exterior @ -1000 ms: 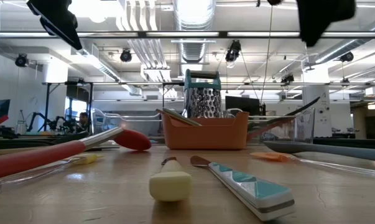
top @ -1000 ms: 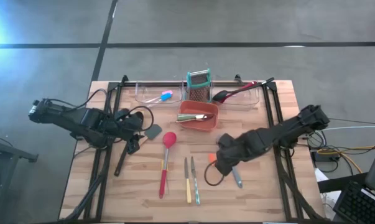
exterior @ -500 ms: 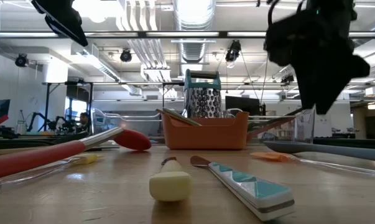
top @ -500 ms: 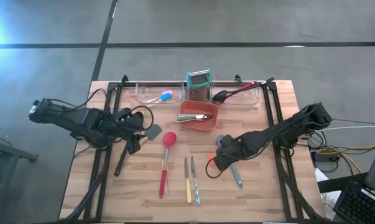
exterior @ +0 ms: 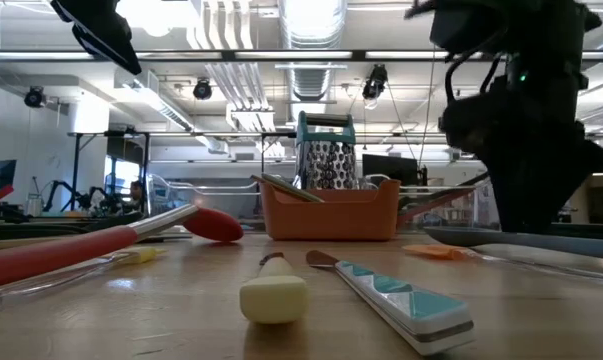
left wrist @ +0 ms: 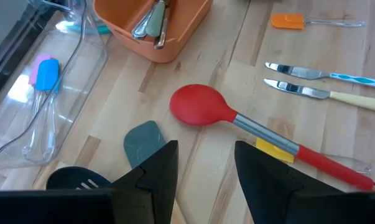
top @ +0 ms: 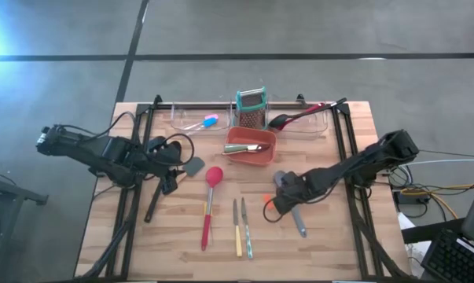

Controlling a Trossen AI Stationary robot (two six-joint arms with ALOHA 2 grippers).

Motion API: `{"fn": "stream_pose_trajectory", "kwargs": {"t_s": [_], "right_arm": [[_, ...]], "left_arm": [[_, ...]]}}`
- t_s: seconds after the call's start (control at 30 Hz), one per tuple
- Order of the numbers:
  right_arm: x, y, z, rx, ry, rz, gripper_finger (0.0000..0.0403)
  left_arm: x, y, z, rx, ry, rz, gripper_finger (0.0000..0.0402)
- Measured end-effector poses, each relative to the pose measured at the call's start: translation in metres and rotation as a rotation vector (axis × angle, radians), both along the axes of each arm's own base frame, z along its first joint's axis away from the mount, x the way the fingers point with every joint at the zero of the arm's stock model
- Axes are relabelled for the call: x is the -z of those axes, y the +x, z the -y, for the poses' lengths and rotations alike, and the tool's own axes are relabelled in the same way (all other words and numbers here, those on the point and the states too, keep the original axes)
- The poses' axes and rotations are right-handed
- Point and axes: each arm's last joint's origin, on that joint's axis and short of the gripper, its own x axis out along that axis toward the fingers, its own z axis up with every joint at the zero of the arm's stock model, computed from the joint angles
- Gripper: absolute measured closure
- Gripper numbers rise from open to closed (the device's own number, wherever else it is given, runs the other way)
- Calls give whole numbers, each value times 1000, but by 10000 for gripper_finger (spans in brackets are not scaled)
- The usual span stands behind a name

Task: Pick & Place Kitchen Items
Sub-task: Put the blue serving spoon into the right transparent bin

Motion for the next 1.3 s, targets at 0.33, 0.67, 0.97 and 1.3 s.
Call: {"fn": "stream_pose_trajectory", "kwargs": {"t_s": [0.33,0.67,0.97,1.3], "right_arm": [[29,8,12,44,-41,-69,253],[20,6,12,28,-45,-57,372],[-56,-7,11,65,-171,323,372],[-171,-50,48,57,-790,660,372]], "left_arm": [[0,0,0,-1,0,1,238],[0,0,0,5,4,-1,238],[0,0,0,22,19,-5,239],[0,0,0,22,20,1,239]]}}
